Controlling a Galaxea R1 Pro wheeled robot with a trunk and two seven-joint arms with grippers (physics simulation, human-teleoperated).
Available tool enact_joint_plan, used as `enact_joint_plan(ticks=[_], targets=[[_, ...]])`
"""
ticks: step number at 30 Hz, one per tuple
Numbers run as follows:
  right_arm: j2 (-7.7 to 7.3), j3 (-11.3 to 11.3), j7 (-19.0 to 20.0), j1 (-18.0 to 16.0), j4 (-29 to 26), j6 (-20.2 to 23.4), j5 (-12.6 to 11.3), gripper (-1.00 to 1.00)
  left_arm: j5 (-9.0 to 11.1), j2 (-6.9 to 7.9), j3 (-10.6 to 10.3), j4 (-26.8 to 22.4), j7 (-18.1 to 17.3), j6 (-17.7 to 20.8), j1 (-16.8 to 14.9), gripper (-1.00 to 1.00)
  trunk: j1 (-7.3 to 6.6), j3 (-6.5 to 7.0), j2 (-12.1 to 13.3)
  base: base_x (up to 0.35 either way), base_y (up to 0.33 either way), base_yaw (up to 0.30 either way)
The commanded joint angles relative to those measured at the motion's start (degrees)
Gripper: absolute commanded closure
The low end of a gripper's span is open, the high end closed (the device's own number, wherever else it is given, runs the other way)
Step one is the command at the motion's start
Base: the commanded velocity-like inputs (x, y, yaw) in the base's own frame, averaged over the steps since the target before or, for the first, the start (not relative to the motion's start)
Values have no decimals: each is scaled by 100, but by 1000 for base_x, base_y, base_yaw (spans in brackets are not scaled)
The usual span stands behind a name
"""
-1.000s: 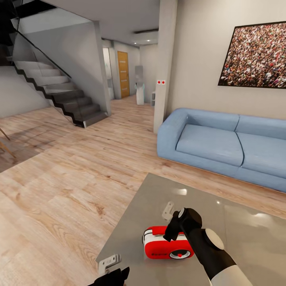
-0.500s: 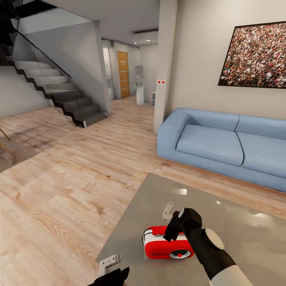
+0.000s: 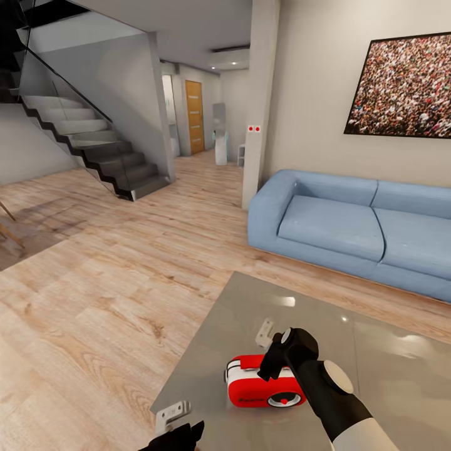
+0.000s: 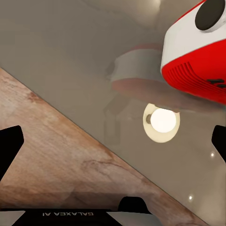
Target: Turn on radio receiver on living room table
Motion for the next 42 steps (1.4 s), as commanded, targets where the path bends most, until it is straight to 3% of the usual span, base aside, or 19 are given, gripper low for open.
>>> enact_joint_plan(ticks=[1,18,25,42], targets=[[0,0,0,0,1,0,0,-100,0,0,0,0,0,0,0,-100,0,0,0,0,0,0],[0,0,0,0,6,1,0,-100,0,0,-7,0,0,0,0,-100,0,0,0,0,0,0],[0,0,0,0,6,2,0,-100,-1,1,-6,0,0,0,0,-100,154,-126,-281,0,0,0],[0,0,0,0,6,6,0,-100,1,9,-8,-7,2,0,0,-100,154,-126,-281,0,0,0]])
